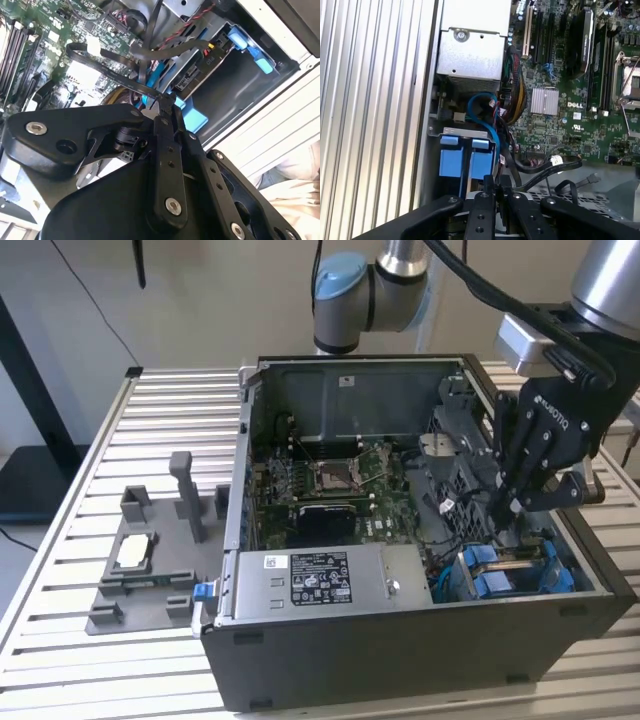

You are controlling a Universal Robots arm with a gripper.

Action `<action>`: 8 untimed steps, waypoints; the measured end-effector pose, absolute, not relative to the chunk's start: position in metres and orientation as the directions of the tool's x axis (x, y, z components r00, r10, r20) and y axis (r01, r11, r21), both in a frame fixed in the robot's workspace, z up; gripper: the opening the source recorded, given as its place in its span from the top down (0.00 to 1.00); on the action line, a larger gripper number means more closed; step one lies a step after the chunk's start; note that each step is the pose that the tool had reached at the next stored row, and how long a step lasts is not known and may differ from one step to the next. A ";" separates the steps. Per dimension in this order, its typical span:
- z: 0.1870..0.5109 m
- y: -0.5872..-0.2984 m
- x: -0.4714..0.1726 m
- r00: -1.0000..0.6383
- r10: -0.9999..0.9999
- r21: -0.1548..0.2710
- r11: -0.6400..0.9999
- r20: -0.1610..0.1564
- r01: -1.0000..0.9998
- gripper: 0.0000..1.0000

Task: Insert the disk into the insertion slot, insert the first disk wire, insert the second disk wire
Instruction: 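Insert the second disk wire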

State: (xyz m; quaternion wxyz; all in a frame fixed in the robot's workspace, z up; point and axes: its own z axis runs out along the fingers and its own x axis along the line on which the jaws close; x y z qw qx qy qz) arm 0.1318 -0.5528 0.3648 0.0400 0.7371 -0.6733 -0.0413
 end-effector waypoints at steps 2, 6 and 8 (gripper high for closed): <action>0.364 -0.553 0.134 0.090 -0.996 0.120 -0.090 -0.008 -0.989 0.84; 0.362 -0.553 0.138 0.090 -0.996 0.130 -0.090 -0.008 -0.987 0.84; 0.361 -0.554 0.140 0.090 -0.996 0.132 -0.090 -0.009 -0.987 0.84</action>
